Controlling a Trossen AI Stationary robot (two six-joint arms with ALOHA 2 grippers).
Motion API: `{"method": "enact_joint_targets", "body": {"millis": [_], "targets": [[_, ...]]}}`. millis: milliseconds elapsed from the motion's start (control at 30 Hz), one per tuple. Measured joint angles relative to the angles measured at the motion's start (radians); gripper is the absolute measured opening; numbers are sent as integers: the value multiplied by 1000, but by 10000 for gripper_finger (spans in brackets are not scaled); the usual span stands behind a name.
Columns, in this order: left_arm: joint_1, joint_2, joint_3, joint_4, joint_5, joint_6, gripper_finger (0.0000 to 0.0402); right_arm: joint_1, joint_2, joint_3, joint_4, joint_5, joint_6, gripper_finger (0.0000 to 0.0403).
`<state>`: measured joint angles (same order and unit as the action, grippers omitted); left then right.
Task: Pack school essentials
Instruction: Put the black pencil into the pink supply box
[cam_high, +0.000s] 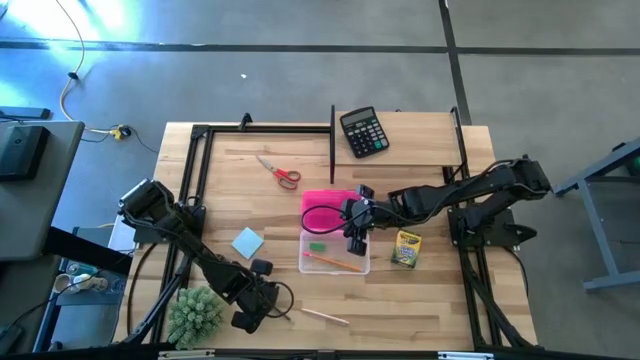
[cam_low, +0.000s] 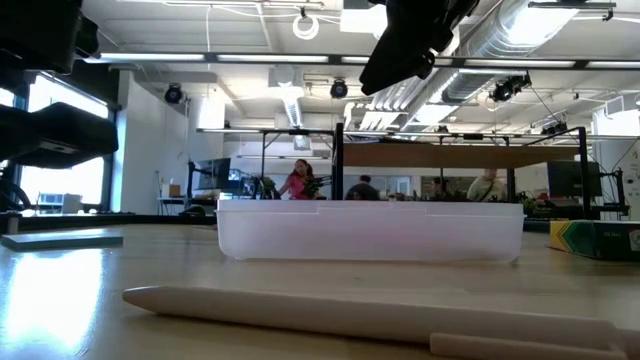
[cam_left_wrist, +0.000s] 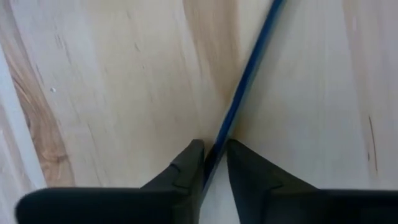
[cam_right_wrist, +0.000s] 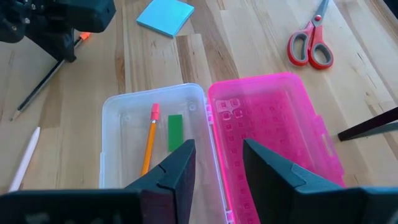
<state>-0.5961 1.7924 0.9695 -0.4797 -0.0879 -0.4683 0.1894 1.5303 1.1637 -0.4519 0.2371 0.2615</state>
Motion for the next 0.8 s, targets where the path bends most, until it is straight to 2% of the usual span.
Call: {"method": "enact_joint_targets", "body": {"millis": [300, 800], "targets": [[-10, 0, 0, 2, -5, 1, 7, 0, 0, 0, 0, 0, 0, 126], [-19, -40, -5, -2, 45, -36, 4, 0, 0, 0, 0, -2, 3, 126]]}}
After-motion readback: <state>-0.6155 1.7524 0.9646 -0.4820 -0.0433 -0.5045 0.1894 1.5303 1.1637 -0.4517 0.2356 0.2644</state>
